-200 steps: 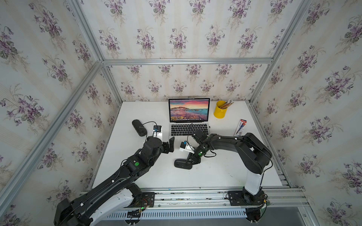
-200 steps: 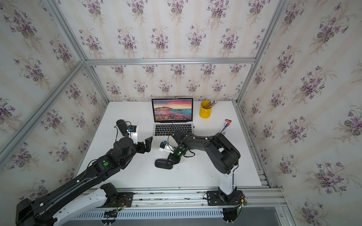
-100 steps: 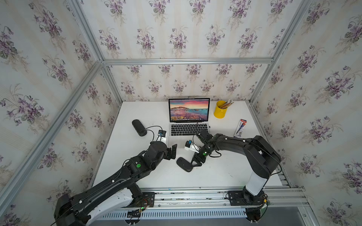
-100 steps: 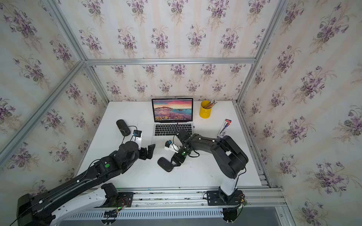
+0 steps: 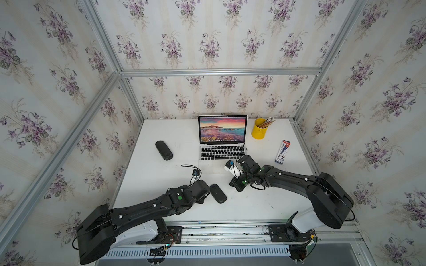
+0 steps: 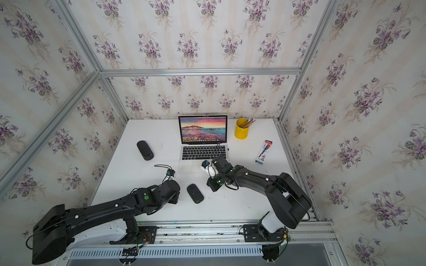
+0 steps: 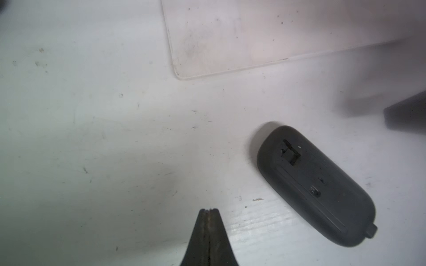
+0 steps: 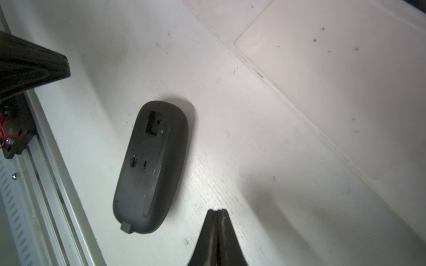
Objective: Remove the wireless mouse receiver from the laptop
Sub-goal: Adjust the mouse at the center of the board.
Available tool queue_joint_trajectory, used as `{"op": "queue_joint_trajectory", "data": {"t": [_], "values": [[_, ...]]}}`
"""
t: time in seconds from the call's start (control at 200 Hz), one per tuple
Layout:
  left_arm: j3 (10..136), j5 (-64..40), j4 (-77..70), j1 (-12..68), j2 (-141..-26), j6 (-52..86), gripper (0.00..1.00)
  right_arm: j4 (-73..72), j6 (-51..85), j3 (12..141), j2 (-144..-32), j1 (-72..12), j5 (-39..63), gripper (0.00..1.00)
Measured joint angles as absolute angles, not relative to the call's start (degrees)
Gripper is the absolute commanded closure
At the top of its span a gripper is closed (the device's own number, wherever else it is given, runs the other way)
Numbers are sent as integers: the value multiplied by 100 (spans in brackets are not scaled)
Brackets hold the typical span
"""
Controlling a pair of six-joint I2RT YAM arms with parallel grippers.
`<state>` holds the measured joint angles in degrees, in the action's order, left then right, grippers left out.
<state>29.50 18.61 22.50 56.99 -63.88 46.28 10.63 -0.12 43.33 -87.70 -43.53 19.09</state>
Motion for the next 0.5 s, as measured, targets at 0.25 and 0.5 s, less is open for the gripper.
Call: {"op": "queue_joint_trajectory", "data": {"t": [0.25,0.5], "values": [[2821,1887,1826,5815,-6871,5017,100,613,600,4213,-9146,-5004,1538,100],[2718,1979,1096,5822,-7214,5113,100,67,910,4066,-9327,-5249,1426,100]]}}
